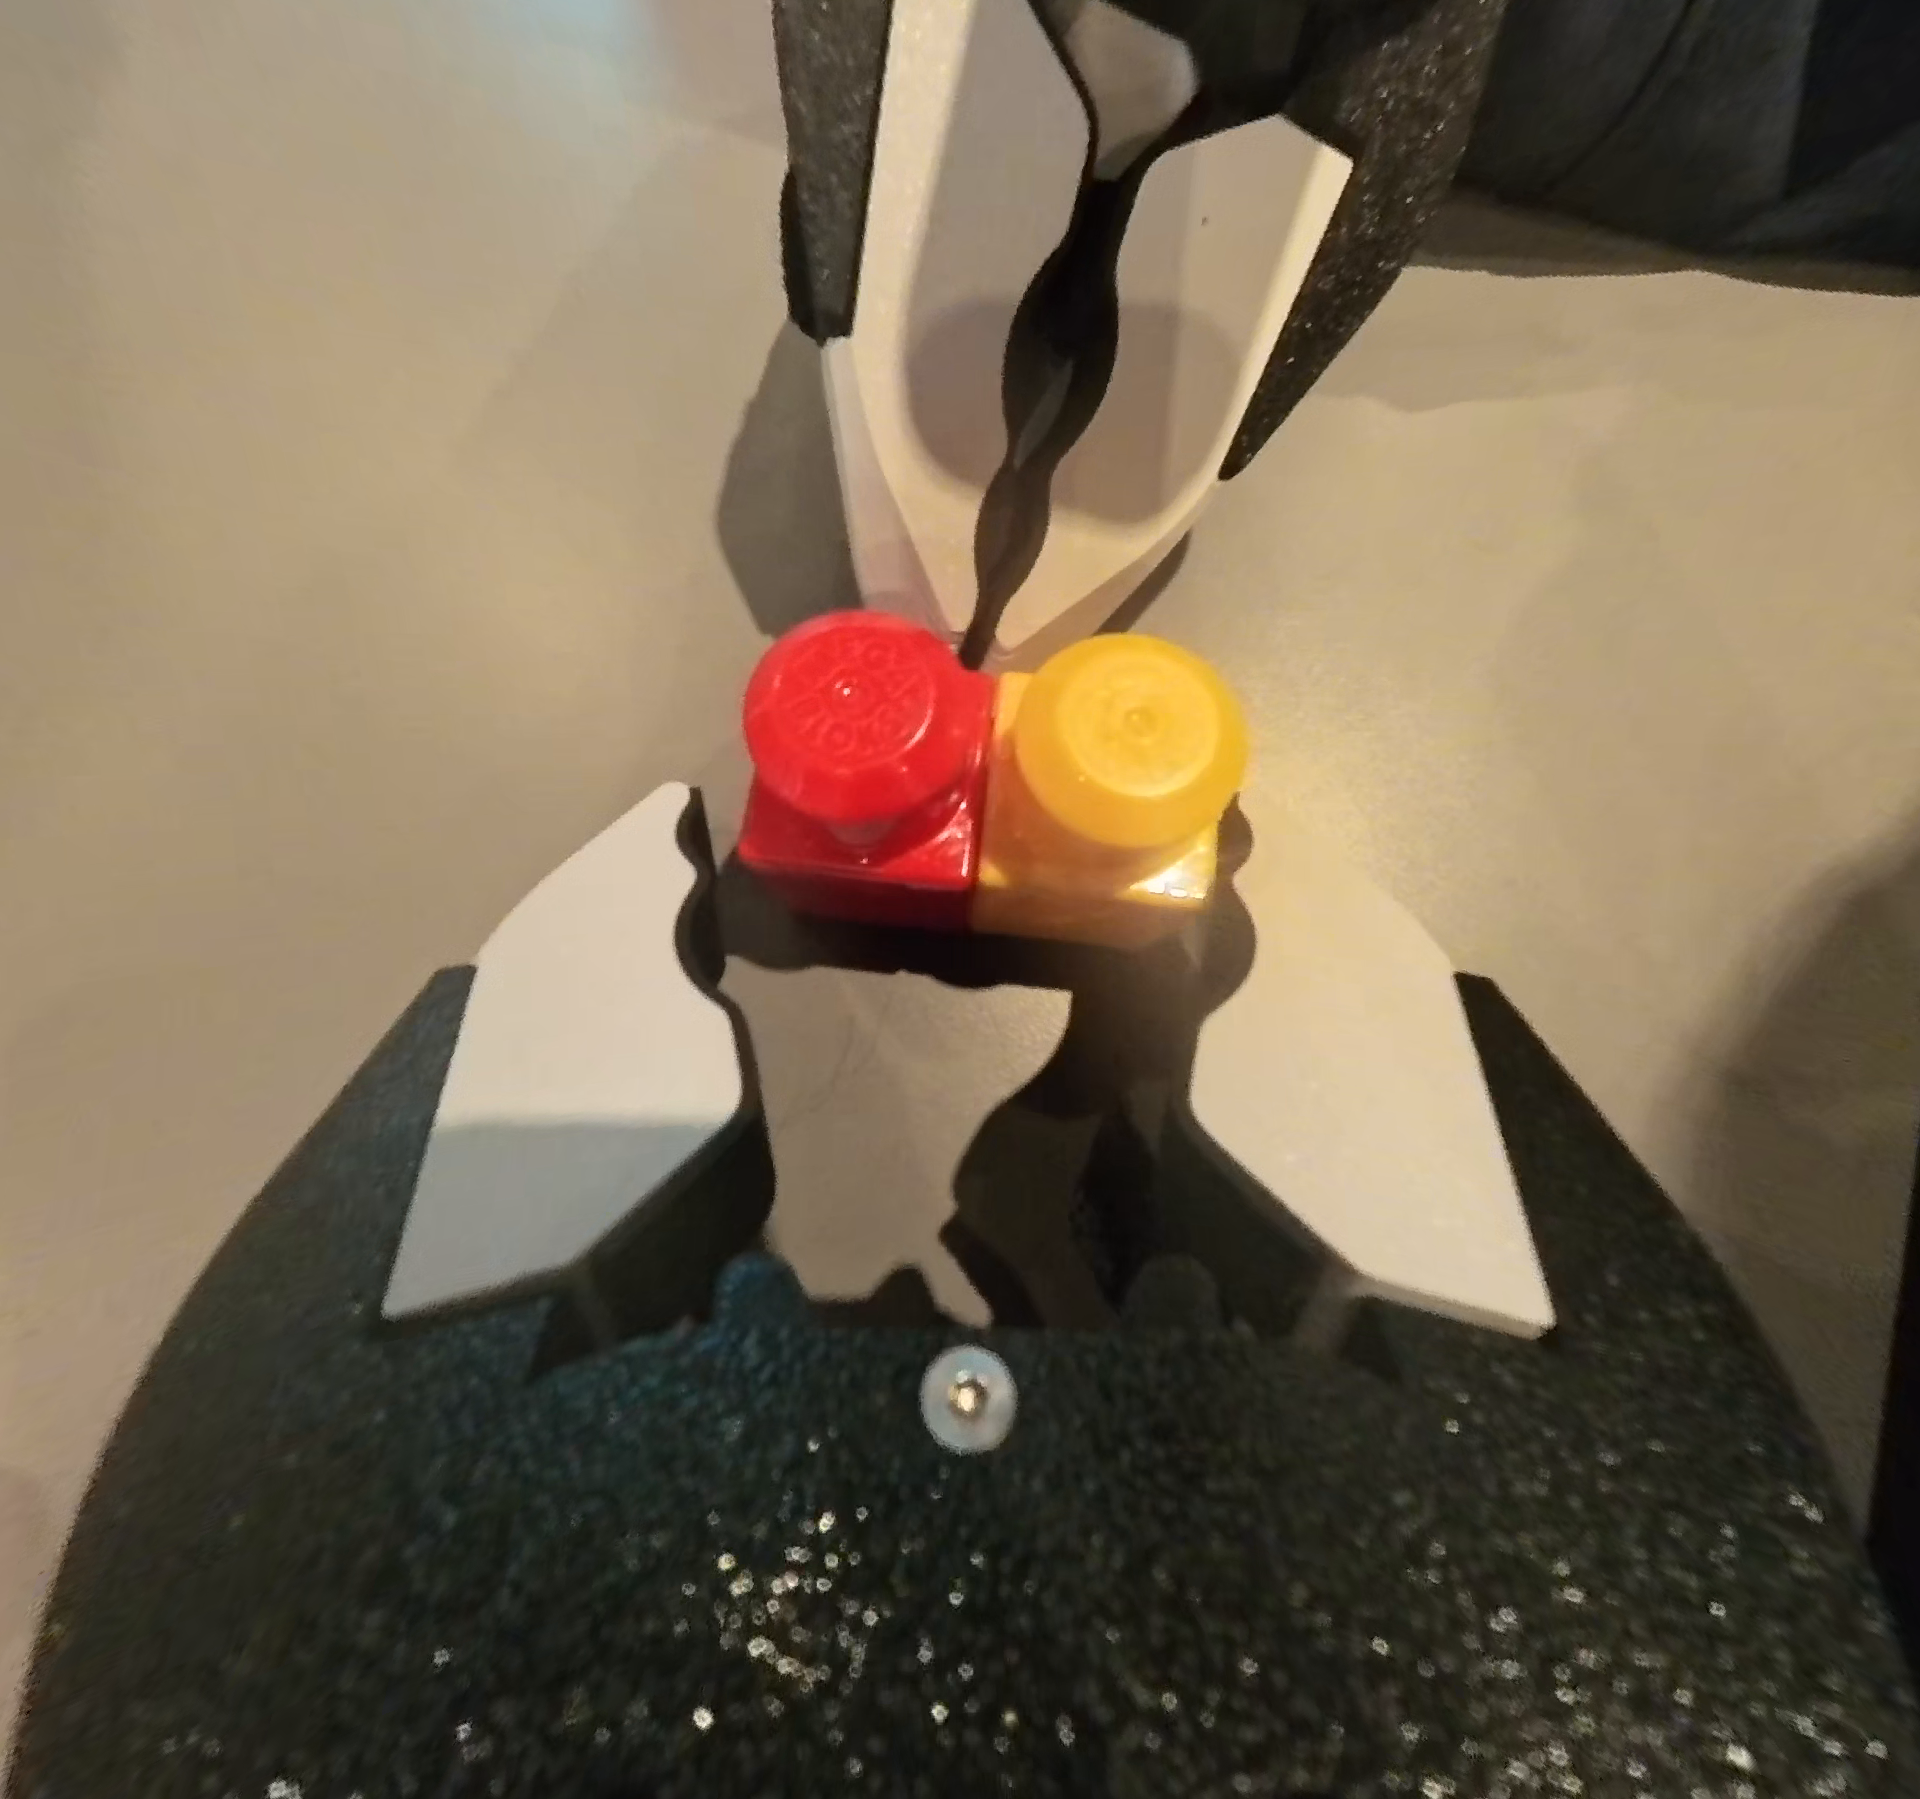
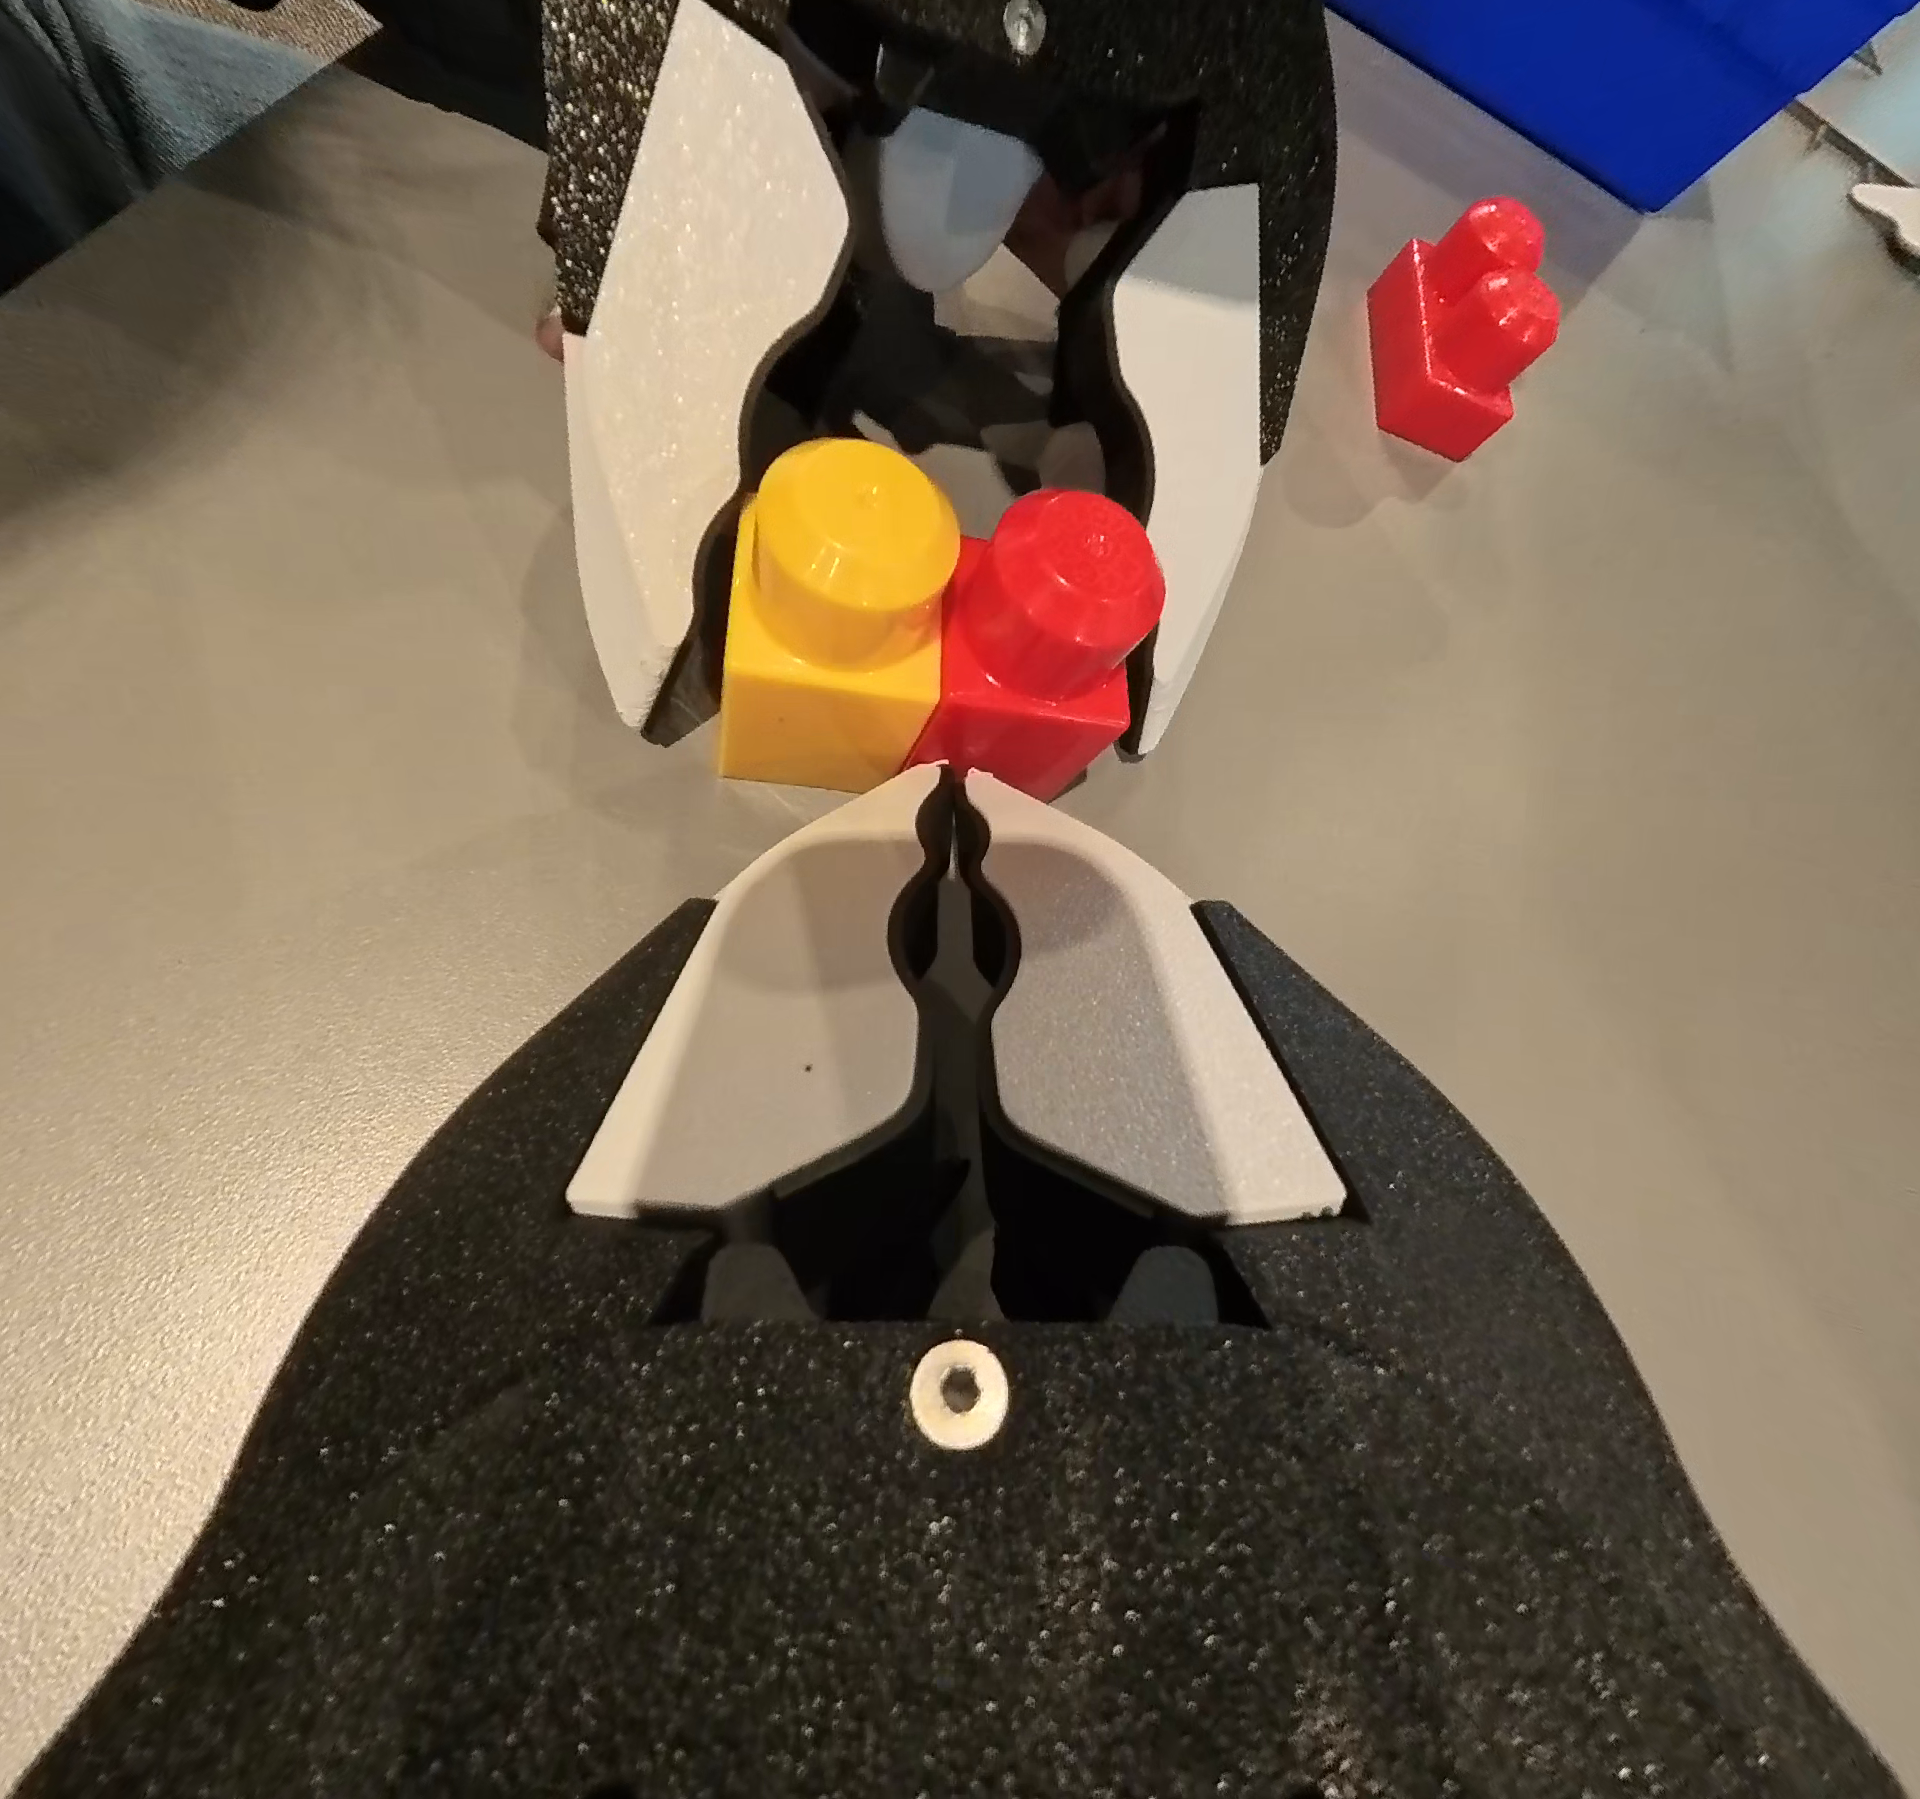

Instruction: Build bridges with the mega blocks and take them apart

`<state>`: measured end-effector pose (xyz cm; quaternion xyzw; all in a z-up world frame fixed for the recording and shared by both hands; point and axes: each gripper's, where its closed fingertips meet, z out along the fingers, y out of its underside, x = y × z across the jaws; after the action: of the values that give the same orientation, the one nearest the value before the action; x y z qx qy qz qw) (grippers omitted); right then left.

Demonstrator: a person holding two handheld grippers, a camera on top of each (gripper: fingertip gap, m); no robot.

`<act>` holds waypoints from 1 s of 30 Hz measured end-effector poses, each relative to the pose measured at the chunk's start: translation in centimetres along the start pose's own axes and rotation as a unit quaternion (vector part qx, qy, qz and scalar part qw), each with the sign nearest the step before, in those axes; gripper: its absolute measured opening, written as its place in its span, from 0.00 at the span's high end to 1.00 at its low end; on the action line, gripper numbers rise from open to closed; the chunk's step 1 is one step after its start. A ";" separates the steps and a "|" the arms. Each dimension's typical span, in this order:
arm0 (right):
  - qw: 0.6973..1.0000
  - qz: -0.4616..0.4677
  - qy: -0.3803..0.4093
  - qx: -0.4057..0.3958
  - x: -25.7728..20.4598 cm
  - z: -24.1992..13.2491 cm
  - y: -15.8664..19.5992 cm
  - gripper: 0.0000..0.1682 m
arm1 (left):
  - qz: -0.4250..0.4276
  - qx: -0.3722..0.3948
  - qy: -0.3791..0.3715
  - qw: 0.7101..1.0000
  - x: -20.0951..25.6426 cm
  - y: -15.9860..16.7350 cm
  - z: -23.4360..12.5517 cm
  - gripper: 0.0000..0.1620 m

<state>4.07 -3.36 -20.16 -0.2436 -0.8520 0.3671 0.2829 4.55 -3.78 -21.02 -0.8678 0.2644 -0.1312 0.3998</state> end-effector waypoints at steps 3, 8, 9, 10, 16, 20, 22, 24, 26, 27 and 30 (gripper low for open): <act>1.000 0.000 0.000 -0.001 0.0 0.0 0.0 1.00 | 0.003 0.003 0.000 1.000 0.0 -0.2 0.1 0.44; 1.000 -0.001 0.000 0.000 0.0 0.0 0.0 1.00 | 0.004 0.002 0.005 1.000 0.0 -0.3 0.2 0.44; 1.000 0.000 0.000 -0.001 0.0 0.0 0.0 1.00 | 0.004 0.001 0.006 1.000 0.0 -0.3 0.2 0.44; 1.000 0.001 0.000 -0.001 0.0 0.0 0.0 1.00 | 0.003 0.000 0.006 1.000 0.0 -0.2 0.3 0.44; 1.000 -0.003 0.002 -0.003 0.0 0.1 0.1 1.00 | 0.008 -0.003 0.005 1.000 0.1 -0.2 0.4 0.44; 1.000 -0.002 0.002 -0.003 0.0 0.1 0.1 1.00 | 0.008 -0.002 0.005 1.000 0.0 -0.2 0.4 0.44; 1.000 -0.002 0.003 -0.003 0.0 0.1 0.1 1.00 | 0.009 -0.002 0.005 1.000 0.1 -0.3 0.4 0.44; 1.000 -0.002 0.003 -0.004 0.0 0.1 0.1 1.00 | 0.011 -0.002 0.006 1.000 0.1 -0.3 0.4 0.43; 1.000 -0.002 0.003 -0.005 0.0 0.1 0.2 1.00 | 0.012 -0.003 0.008 1.000 0.1 -0.3 0.5 0.43; 1.000 -0.002 0.004 -0.005 0.0 0.1 0.2 1.00 | 0.013 -0.003 0.008 1.000 0.2 -0.3 0.5 0.43; 1.000 -0.003 0.005 -0.006 0.0 0.1 0.2 1.00 | 0.013 -0.004 0.010 1.000 0.2 -0.3 0.6 0.43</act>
<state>4.03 -3.31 -20.38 -0.2447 -0.8534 0.3600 0.2868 5.06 -3.35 -21.13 -0.8646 0.2800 -0.1331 0.3953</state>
